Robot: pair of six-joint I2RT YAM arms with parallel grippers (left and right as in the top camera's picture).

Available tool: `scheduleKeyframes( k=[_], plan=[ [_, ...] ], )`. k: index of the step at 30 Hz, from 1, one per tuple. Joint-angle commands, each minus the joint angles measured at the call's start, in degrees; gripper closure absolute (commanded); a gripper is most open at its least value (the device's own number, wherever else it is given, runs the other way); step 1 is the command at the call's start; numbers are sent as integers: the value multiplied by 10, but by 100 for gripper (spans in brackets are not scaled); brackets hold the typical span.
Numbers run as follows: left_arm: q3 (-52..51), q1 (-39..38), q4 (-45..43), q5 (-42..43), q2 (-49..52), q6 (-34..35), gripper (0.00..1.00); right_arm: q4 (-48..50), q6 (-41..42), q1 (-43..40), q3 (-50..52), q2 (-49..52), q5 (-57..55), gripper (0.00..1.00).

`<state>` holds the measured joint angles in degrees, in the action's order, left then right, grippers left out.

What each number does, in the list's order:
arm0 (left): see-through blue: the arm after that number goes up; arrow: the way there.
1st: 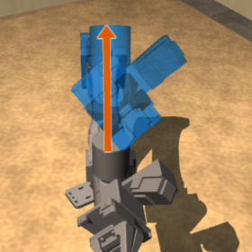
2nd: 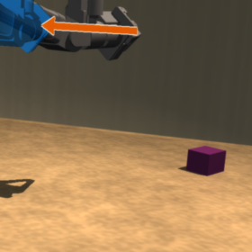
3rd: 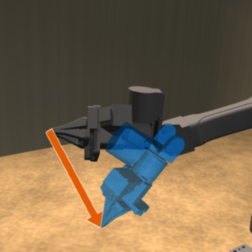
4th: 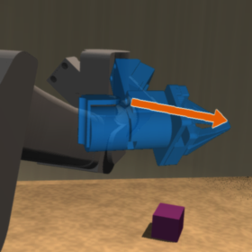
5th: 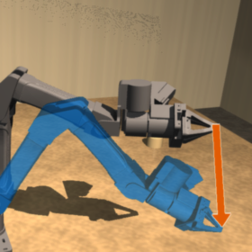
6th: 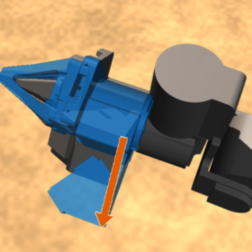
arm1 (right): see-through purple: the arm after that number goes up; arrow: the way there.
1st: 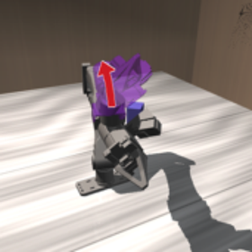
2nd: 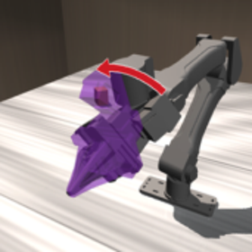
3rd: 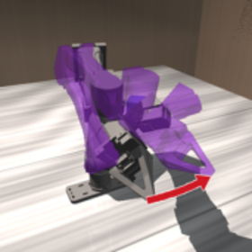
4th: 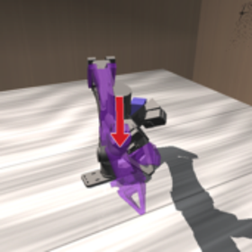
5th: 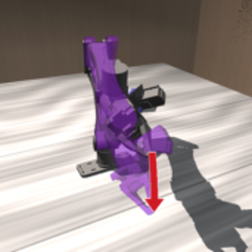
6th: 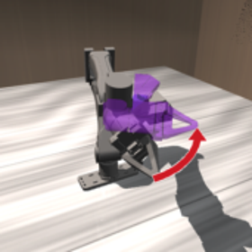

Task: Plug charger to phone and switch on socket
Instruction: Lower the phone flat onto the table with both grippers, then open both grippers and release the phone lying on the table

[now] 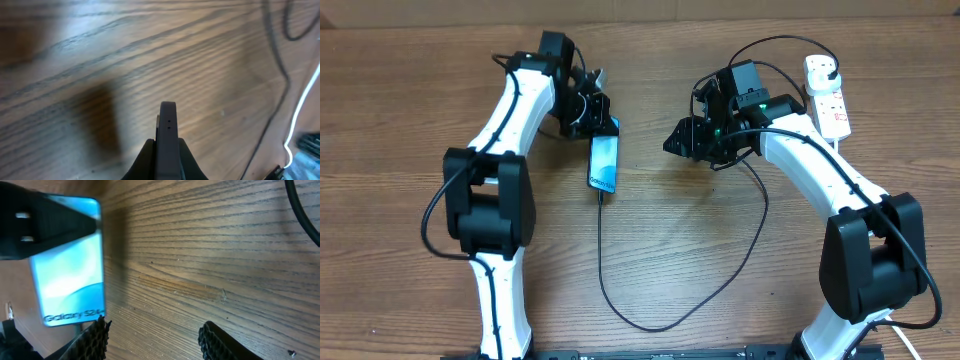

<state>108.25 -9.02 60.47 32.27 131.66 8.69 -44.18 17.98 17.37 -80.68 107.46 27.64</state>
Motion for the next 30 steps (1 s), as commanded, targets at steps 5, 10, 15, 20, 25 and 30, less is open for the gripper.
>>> scheduleKeyframes(
  k=[5, 10, 15, 20, 25, 30],
  plan=[
    [-3, 0, -10, 13, 50, 32, 95, 0, -5, -1, -8, 3, -7, 41],
    [-3, 0, -21, 18, 59, 32, 95, -2, -5, -1, -8, 3, -7, 42],
    [-3, 0, -23, -10, 59, 32, 95, -2, -5, -1, -8, 3, -7, 41],
    [-3, 0, -18, -24, 59, 32, 96, -2, -5, -1, -8, 3, -7, 41],
    [-3, 0, -17, -25, 59, 32, 95, -2, -5, -1, -8, 3, -7, 41],
    [-3, 0, -14, -25, 59, 31, 91, -3, -5, -1, -8, 3, -7, 41]
  ],
)
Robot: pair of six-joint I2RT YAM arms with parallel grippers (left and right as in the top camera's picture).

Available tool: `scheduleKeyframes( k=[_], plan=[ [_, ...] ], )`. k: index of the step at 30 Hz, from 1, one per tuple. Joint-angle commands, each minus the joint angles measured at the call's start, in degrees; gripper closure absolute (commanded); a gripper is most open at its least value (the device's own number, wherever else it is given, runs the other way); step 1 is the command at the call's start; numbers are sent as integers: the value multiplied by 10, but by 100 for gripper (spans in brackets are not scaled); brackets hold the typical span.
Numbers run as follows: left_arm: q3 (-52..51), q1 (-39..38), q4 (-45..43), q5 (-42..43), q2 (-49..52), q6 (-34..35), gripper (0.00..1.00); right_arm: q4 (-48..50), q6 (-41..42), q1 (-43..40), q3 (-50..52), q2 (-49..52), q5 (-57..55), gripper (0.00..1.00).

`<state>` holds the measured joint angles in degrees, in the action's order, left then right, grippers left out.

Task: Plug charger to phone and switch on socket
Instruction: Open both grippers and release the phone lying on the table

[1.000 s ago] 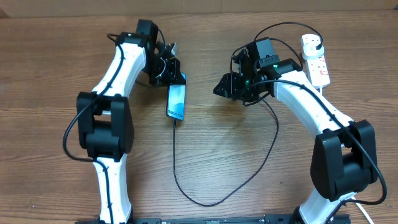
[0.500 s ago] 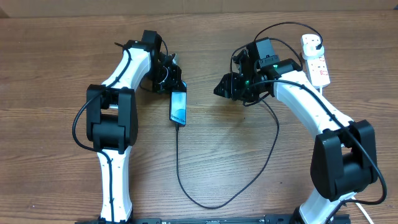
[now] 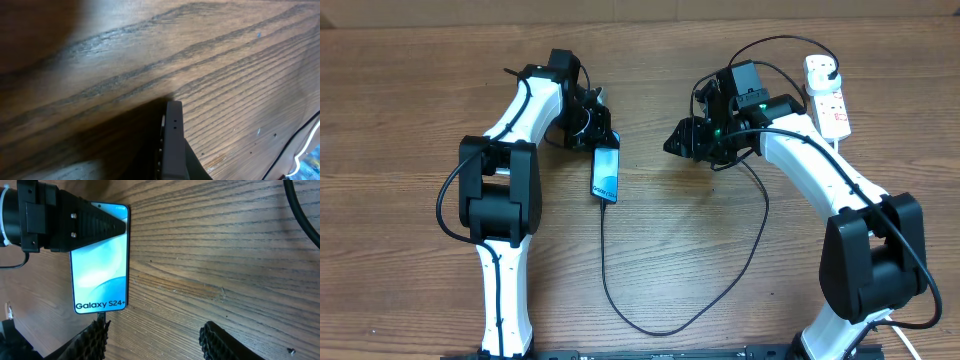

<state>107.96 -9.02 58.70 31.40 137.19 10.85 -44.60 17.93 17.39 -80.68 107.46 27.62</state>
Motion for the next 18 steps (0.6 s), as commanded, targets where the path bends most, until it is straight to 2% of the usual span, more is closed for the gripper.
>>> scheduleKeyframes(
  k=[1, 7, 14, 18],
  plan=[
    [0, 0, 4, -16, 3, 10, 90, 1, -5, -1, -8, 3, -6, 41],
    [0, 0, 8, -16, 3, 10, 86, 1, -5, -1, -8, 3, -6, 41],
    [0, 0, 10, -17, 3, 10, 72, 1, -5, -1, -8, 3, -6, 41],
    [0, 0, 13, -20, 3, 10, 67, 1, -5, -1, -8, 3, -6, 41]
  ],
)
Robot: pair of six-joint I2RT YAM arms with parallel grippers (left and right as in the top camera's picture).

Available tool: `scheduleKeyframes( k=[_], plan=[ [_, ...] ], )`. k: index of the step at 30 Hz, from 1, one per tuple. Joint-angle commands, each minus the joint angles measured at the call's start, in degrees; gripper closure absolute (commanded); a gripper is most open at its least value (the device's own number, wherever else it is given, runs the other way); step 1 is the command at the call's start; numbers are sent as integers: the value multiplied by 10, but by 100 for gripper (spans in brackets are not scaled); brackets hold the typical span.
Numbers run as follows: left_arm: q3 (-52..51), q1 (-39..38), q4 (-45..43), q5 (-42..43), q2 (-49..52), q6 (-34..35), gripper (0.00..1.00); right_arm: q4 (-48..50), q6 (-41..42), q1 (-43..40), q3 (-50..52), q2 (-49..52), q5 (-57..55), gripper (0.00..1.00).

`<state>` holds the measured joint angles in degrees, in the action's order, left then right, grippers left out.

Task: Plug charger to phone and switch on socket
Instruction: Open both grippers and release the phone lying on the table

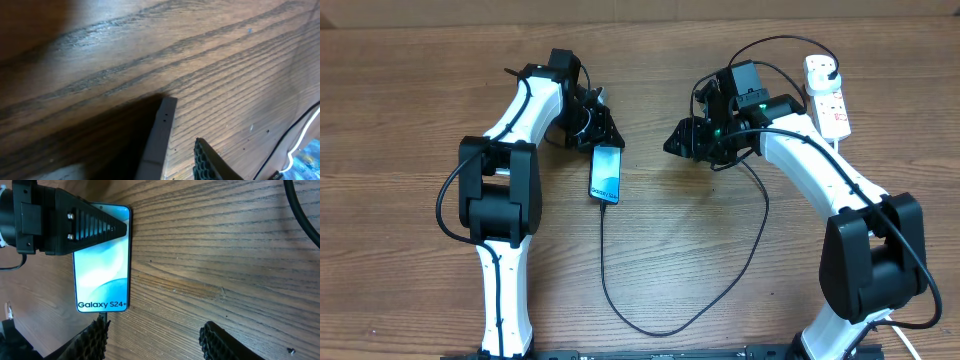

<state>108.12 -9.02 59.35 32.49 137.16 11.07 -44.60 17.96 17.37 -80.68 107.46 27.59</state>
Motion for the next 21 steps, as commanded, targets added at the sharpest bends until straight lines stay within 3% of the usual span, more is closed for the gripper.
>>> scheduleKeyframes(
  k=[1, 14, 21],
  plan=[
    [-2, 0, 6, -31, 4, 7, 66, 0, -5, -1, -8, 3, -6, 41],
    [-2, 0, 23, -113, 4, 8, 55, 0, -5, -1, -8, 3, -6, 41],
    [-2, 0, 25, -121, 4, 8, 54, -1, -5, -1, -8, 3, -6, 41]
  ],
)
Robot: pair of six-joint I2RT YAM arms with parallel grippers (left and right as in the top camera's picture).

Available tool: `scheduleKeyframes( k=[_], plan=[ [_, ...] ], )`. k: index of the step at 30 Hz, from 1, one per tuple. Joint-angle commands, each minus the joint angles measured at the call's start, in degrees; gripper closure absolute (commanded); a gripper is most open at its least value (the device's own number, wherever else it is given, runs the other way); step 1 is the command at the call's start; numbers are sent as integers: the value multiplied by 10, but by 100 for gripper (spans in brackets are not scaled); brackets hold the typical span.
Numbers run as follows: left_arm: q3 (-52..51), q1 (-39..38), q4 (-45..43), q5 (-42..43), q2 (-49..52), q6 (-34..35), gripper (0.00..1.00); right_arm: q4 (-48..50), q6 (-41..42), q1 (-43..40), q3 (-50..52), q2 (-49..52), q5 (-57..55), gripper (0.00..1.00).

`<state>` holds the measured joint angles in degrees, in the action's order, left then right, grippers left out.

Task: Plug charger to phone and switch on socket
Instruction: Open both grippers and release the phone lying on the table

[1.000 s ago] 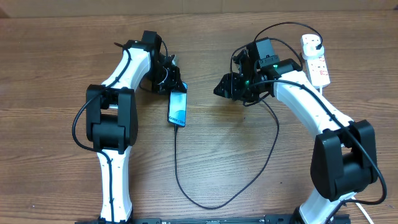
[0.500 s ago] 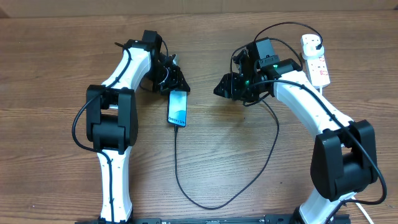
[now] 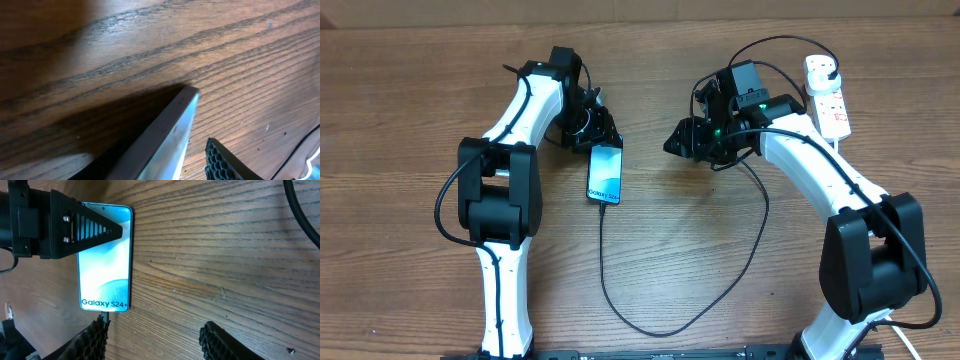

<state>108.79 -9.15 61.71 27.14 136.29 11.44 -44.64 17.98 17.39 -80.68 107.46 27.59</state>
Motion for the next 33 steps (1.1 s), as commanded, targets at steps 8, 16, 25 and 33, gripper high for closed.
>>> scheduleKeyframes(
  k=[8, 16, 25, 33],
  plan=[
    [-9, 1, 5, -68, 12, 4, 54, -2, -5, -1, -8, 3, -6, 41],
    [-9, 1, 14, -90, 12, 4, 53, -6, -10, -1, -8, 3, -6, 41],
    [-9, 1, 23, -112, 12, 4, 52, -8, -16, -1, -8, 3, -6, 41],
    [-9, 1, 28, -142, 12, 6, 52, -10, -16, -1, -8, 3, -6, 41]
  ],
)
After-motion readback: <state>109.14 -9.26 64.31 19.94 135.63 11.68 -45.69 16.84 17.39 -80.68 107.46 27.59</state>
